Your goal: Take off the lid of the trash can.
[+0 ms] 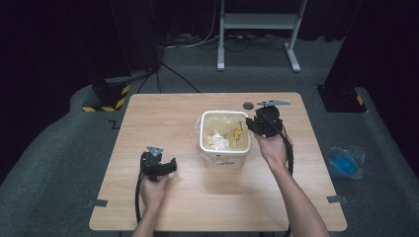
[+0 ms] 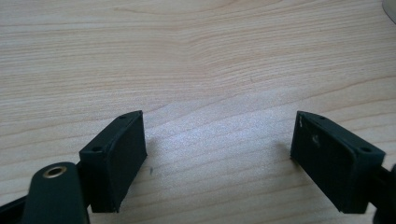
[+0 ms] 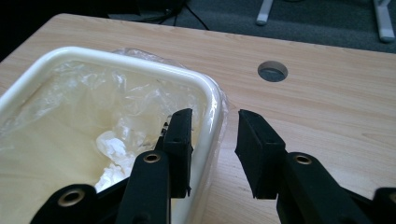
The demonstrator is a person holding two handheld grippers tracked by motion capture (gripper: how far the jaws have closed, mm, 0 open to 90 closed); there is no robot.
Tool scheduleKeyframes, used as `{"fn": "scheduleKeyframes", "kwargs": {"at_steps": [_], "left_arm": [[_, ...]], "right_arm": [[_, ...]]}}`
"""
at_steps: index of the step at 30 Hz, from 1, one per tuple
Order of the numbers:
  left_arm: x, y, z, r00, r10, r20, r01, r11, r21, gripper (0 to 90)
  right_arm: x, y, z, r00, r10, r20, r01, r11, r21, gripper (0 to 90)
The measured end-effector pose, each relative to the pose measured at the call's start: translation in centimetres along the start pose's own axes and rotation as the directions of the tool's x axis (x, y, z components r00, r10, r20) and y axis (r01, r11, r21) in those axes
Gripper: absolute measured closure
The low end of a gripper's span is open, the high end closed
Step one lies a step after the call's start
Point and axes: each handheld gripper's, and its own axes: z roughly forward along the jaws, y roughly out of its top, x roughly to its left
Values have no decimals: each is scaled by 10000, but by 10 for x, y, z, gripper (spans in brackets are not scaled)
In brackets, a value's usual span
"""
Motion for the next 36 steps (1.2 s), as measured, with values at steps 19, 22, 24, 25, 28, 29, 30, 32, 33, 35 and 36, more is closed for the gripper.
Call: {"fn": "scheduleKeyframes", "kwargs": {"at_steps": [19, 22, 24, 25, 28, 29, 30, 32, 33, 35, 36], "left_arm": [[0, 0, 0, 10000, -1, 1, 1, 10000, 7, 184], [0, 0, 0, 10000, -6, 2, 6, 10000, 5, 184], [0, 0, 0, 10000, -7, -4, 7, 10000, 9, 185], [0, 0, 0, 10000, -9, -5, 9, 10000, 8, 185], [0, 0, 0, 10000, -8, -5, 8, 10000, 9, 185], [0, 0, 0, 10000, -11, -7, 11, 10000, 6, 185], [0, 0, 0, 10000, -28, -9, 28, 10000, -9, 185], [0, 0, 0, 10000, -19, -7, 19, 10000, -10, 185], [0, 0, 0, 10000, -17, -7, 17, 10000, -7, 186], [0, 0, 0, 10000, -17, -7, 17, 10000, -8, 186], [0, 0, 0, 10000, 3, -3, -3, 10000, 7, 186]], "right_arm": [[21, 6, 23, 9932, -493, 1054, 418, 9965, 726, 679], [22, 6, 25, 9915, -524, 1191, 432, 9960, 787, 692], [23, 6, 26, 9902, -526, 1292, 417, 9955, 852, 703], [23, 6, 27, 9897, -532, 1327, 417, 9953, 875, 706], [24, 6, 28, 9876, -518, 1482, 386, 9951, 908, 719], [25, 6, 28, 9870, -520, 1519, 384, 9950, 917, 722], [25, 6, 28, 9866, -510, 1547, 368, 9950, 934, 724], [25, 5, 29, 9860, -487, 1596, 330, 9944, 1000, 725], [25, 5, 29, 9854, -495, 1631, 330, 9942, 1020, 726], [24, 5, 30, 9843, -467, 1701, 285, 9938, 1078, 736], [24, 5, 30, 9838, -502, 1723, 316, 9935, 1090, 739]]}}
